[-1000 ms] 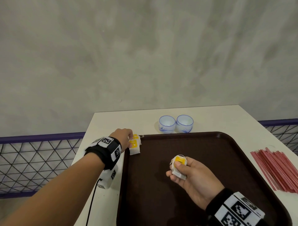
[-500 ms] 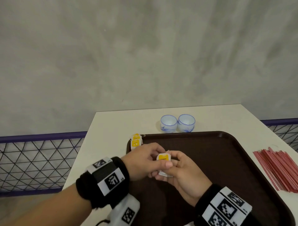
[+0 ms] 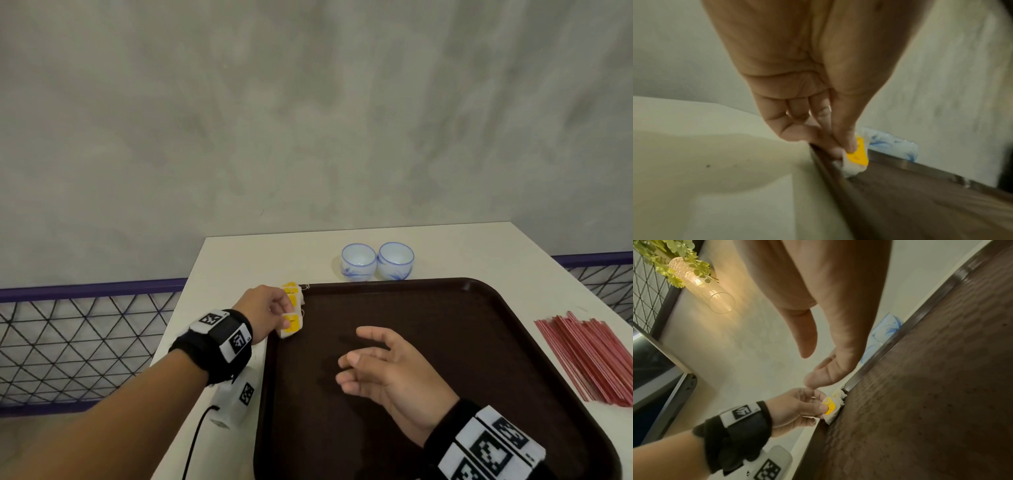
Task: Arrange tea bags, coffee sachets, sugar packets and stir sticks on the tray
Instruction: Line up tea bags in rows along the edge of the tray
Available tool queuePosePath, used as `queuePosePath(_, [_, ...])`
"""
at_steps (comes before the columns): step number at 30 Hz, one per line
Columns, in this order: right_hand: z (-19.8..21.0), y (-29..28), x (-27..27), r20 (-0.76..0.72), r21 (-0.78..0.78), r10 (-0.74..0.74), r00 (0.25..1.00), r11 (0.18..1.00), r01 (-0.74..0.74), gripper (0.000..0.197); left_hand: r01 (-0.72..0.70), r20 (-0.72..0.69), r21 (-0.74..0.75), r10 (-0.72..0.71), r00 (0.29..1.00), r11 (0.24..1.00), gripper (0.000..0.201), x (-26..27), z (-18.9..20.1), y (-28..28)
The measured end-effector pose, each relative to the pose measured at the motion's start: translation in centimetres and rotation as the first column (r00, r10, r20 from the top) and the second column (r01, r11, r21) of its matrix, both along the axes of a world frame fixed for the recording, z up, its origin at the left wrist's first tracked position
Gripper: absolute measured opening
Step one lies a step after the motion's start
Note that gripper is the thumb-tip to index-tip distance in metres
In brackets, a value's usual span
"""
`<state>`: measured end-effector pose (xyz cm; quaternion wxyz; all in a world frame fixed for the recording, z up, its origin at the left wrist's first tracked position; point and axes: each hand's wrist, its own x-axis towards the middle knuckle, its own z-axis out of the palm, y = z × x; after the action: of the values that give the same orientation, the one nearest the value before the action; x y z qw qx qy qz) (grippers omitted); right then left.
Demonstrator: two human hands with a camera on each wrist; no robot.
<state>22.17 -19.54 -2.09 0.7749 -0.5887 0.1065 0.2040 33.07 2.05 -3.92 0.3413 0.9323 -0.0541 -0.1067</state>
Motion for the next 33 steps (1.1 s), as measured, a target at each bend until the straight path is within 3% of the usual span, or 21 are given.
queuePosePath(7, [0.1,-0.8,-0.1,0.002,-0.067,0.002,1.000,0.998,-0.002,0.038,-0.078,0.089,0.143,0.066,0.994,0.987,0.018,2.1,-0.3,-0.5])
queuePosePath(11, [0.2,-1.0,-0.4,0.000,-0.088,0.019,1.000,0.996,-0.019,0.034,-0.089,0.091,0.068,0.082,0.992,0.994,0.017,2.4,-0.3,0.0])
queuePosePath(17, [0.4,-1.2,-0.5,0.011,-0.116,0.006,1.000,0.993,-0.005,0.030,0.049,0.011,-0.058,-0.049,0.999,0.997,0.019,1.6,1.0,0.6])
queuePosePath(20, [0.4,-1.0,-0.7,0.004,-0.116,0.009,1.000,0.993,-0.008,0.028,0.054,0.029,-0.019,-0.054,0.998,0.998,0.021,1.9,0.8,0.1])
queuePosePath(24, [0.7,-1.0,-1.1,-0.004,-0.129,0.019,1.000,0.991,-0.019,0.027,-0.061,0.099,0.069,0.054,0.994,0.996,0.021,2.5,-0.7,-0.5])
queuePosePath(29, [1.0,-1.8,-1.1,0.002,-0.128,-0.015,1.000,0.992,0.015,0.025,-0.213,0.148,0.014,0.208,0.967,0.977,0.027,2.9,-1.8,-0.1])
queuePosePath(33, [1.2,-1.5,-1.5,0.011,-0.127,-0.025,1.000,0.992,0.026,0.021,-0.244,0.182,-0.007,0.241,0.953,0.970,0.040,2.3,-0.4,0.8])
